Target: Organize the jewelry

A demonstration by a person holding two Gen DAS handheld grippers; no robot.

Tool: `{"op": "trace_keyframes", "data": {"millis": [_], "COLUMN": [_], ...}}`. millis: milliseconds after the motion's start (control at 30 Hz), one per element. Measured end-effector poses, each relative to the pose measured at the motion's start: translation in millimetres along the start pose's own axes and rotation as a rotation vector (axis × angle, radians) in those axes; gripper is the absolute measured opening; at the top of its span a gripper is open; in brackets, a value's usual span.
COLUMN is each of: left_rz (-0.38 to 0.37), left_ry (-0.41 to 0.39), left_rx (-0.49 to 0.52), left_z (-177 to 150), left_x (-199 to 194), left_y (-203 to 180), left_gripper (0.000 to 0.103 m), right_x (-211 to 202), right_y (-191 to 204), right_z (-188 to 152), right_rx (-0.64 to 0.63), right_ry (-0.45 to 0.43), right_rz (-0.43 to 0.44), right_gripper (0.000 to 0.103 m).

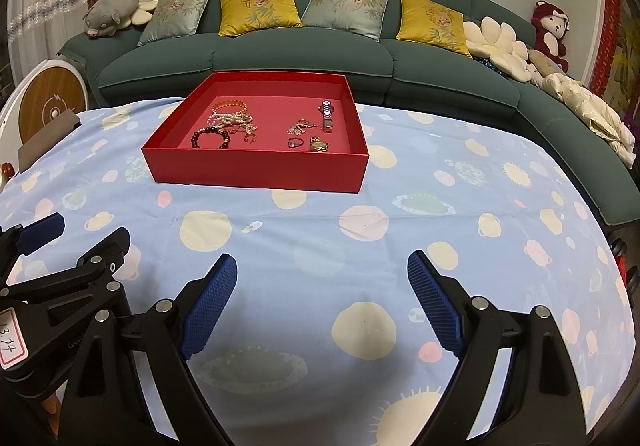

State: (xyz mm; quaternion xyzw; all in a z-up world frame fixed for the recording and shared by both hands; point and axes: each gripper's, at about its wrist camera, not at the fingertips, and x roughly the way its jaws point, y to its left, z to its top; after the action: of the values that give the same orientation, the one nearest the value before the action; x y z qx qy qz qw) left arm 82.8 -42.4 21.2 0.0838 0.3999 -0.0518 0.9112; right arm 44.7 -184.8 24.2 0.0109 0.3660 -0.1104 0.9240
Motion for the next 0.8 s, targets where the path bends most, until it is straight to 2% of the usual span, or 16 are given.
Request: {"op": "trace_keyframes", "data": {"millis": [667,800], "left_rz": [0.007,0.0], "left_ry": [0.008,0.006], "left_rx": [-0.011,-0.02], "left_z": [0.6,0.7], "left_x": [0.9,0.4], "left_y": [-1.9,-0.5], "left_gripper": [0.073,0.073], "right_x": [2.5,2.6], "right_y": [-2.5,-3.9], "right_z": [-1.4,-1.7], "right_rx": [0.018,0.029], "right_ry": [0.008,0.003], "right_rz": [0.002,-0.01], "right_gripper": [0.085,0.088]}}
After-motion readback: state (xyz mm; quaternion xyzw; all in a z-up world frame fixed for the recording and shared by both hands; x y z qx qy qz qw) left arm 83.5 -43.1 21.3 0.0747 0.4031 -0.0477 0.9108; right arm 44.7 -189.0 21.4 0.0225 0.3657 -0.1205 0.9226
